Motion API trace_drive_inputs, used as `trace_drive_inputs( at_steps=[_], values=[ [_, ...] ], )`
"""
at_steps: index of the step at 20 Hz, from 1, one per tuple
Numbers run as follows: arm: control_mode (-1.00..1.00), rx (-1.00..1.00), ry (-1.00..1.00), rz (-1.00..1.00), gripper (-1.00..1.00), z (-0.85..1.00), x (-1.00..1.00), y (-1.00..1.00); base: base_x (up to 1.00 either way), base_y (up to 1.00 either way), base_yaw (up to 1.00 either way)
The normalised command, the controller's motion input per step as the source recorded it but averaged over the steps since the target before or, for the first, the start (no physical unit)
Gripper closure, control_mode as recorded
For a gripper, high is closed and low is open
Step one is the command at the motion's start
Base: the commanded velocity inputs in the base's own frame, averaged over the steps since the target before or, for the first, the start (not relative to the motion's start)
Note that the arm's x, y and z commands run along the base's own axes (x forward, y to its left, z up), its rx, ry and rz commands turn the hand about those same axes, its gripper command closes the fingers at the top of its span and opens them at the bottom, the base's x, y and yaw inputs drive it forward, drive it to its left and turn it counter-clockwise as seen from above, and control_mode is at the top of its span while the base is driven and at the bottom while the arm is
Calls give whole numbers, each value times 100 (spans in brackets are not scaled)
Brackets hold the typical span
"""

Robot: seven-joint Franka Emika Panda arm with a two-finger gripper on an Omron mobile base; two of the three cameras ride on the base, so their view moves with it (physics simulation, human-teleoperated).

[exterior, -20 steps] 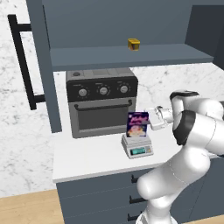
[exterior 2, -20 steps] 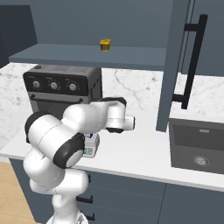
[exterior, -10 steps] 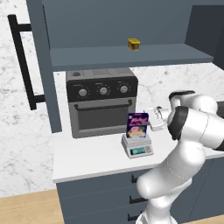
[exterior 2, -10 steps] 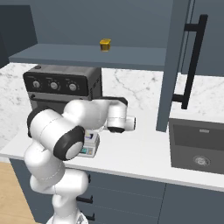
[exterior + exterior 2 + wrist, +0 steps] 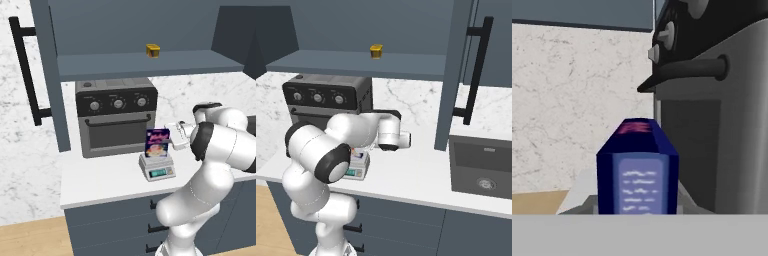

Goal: Pick the cereal and place it on the digital scale for weighing, and close the cabinet.

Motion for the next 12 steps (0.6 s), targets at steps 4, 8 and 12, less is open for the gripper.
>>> trace_drive_inputs(
  at_steps=[4, 8, 12],
  values=[
    [-100, 0, 0, 0, 100, 0, -6, -6, 0, 0, 0],
    [-100, 0, -10, 0, 100, -7, 0, 0, 0, 0, 0],
    [-100, 0, -20, 0, -100, -9, -1, 0, 0, 0, 0]
  ],
)
